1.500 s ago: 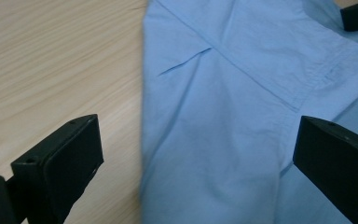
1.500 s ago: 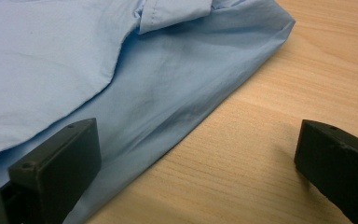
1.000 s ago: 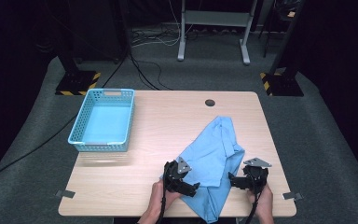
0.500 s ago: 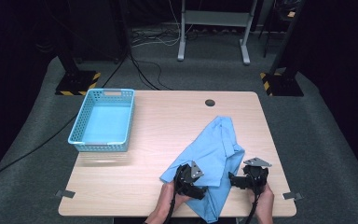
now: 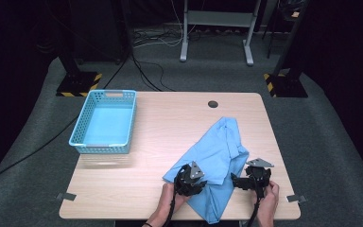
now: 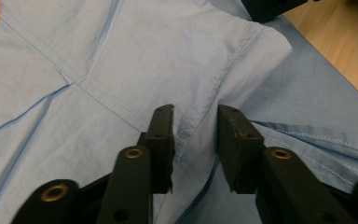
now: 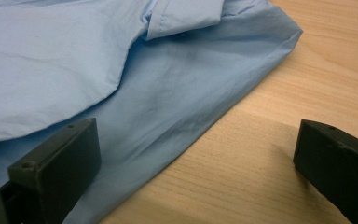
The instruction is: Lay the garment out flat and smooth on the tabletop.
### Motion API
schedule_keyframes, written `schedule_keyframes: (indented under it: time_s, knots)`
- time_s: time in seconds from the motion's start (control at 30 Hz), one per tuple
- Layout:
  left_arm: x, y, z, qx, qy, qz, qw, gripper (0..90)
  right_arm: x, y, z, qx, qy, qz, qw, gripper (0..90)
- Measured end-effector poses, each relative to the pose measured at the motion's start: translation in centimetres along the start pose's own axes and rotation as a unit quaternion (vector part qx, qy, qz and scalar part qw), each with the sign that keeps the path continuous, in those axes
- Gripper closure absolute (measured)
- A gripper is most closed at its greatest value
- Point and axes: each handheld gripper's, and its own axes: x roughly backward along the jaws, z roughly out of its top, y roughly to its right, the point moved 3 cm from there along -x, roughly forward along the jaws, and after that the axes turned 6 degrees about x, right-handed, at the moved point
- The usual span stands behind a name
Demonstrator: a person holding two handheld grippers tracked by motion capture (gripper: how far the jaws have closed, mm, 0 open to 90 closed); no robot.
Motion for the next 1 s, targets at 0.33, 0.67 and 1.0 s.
schedule_keyframes:
  time_s: [0.33,0.67,1.0]
  knots:
    - [1.0,-0.4,1.2,0.011,0.037,0.001,0.9993,84.8,0.0,0.0,0.0,-0.001,0.0,0.0,1.0,0.0]
    - [2.1,-2.6,2.5,0.046,0.056,-0.001,0.9974,88.0,0.0,0.0,0.0,0.0,0.0,0.001,1.0,0.0]
    - [2.5,-4.9,3.5,0.078,0.069,-0.001,0.9946,88.1,-0.1,0.1,0.1,0.001,-0.001,0.001,1.0,0.0]
